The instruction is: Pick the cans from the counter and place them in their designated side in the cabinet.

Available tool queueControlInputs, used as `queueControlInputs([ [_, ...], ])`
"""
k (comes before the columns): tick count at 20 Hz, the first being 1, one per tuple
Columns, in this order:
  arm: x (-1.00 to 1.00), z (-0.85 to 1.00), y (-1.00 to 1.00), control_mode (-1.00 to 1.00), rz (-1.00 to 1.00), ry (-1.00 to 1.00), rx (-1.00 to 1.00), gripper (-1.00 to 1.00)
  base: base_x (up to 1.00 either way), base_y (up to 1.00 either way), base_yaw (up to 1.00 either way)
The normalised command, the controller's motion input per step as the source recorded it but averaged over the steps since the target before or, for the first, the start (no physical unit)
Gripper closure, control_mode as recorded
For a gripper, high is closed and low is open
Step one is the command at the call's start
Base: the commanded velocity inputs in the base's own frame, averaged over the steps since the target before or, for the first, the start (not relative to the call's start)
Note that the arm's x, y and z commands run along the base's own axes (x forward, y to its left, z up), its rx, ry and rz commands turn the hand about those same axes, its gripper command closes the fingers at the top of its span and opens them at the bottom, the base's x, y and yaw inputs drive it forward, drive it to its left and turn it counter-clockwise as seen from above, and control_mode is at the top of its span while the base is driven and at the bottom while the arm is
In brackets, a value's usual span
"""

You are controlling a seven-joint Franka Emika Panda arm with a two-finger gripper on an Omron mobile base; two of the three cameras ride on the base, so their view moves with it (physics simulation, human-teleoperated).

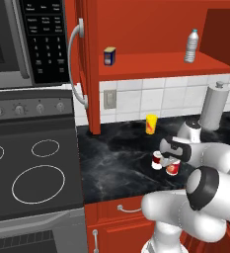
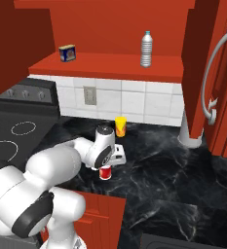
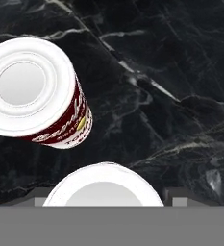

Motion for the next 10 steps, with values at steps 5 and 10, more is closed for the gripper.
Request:
queueControlInputs([
  [5,0.00,-0.02,-0.02,-1.00,0.00,0.00,0.00,1.00,0.00,0.00,0.00],
  [10,0.00,0.00,-0.01,-1.00,0.00,-0.03,0.00,1.00,0.00,0.00,0.00],
])
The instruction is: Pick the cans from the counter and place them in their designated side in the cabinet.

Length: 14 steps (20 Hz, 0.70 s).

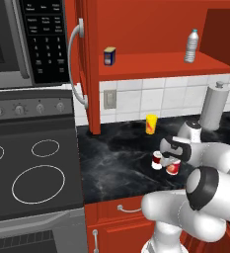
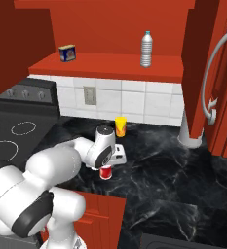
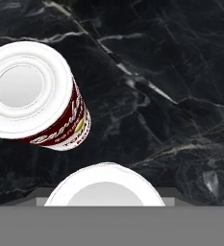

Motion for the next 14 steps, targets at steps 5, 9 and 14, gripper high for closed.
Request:
queueControlInputs([
  [5,-0.08,0.15,0.00,-1.00,0.00,-0.10,0.00,1.00,0.00,0.00,0.00],
  [9,-0.15,0.38,-0.02,-1.00,0.00,-0.12,0.00,1.00,0.00,0.00,0.00],
  [14,-0.19,0.38,0.00,-1.00,0.00,-0.07,0.00,1.00,0.00,0.00,0.00],
])
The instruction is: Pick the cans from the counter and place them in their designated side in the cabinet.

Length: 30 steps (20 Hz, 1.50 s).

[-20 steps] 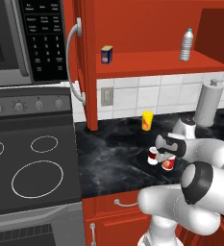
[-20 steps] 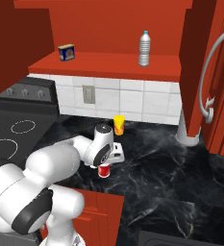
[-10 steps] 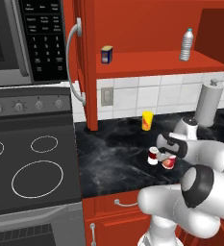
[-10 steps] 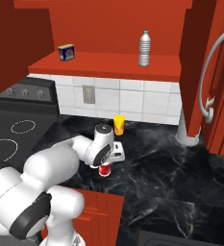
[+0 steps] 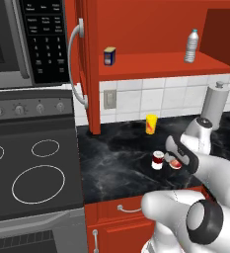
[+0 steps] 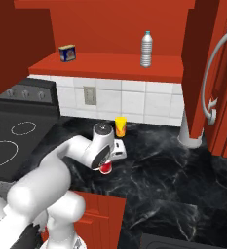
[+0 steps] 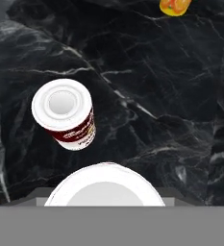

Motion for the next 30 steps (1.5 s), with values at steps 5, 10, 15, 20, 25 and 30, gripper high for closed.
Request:
queueControlInputs([
  [5,-0.15,0.41,0.00,-1.00,0.00,-0.04,0.00,1.00,0.00,0.00,0.00],
  [10,-0.20,0.40,0.00,-1.00,0.00,-0.02,0.00,1.00,0.00,0.00,0.00],
  [15,-0.26,0.39,0.00,-1.00,0.00,0.00,0.00,1.00,0.00,0.00,0.00],
  [20,-0.21,0.43,0.00,-1.00,-0.03,0.00,0.01,1.00,0.00,0.00,0.00],
  [25,-0.11,0.39,0.04,-1.00,-0.09,-0.02,0.01,1.00,0.00,0.00,0.00],
  [30,-0.13,0.33,0.11,-1.00,-0.12,-0.06,0.02,1.00,0.00,0.00,0.00],
])
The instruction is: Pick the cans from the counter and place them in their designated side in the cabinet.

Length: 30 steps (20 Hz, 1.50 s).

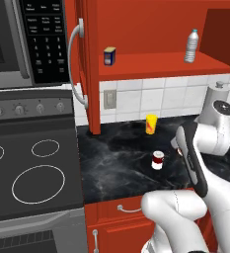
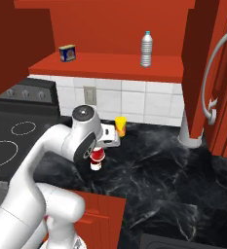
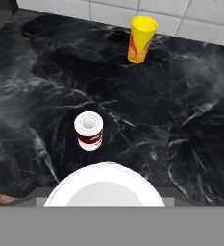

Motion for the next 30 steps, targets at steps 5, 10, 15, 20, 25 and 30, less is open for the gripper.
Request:
queueControlInputs([
  [5,-0.30,0.33,0.05,-1.00,-0.07,-0.07,0.05,1.00,0.00,0.00,0.00],
  [10,-0.36,0.34,0.04,-1.00,-0.02,-0.09,0.05,1.00,0.00,0.00,0.00],
  [15,-0.31,0.35,0.12,-1.00,0.00,-0.12,0.01,1.00,0.00,0.00,0.00],
  [20,-0.29,0.35,0.15,-1.00,0.00,-0.12,0.00,1.00,0.00,0.00,0.00],
  [25,-0.28,0.37,0.14,-1.00,0.00,-0.10,0.00,1.00,0.00,0.00,0.00],
  [30,-0.30,0.36,0.04,-1.00,0.00,-0.02,0.00,1.00,0.00,0.00,0.00],
])
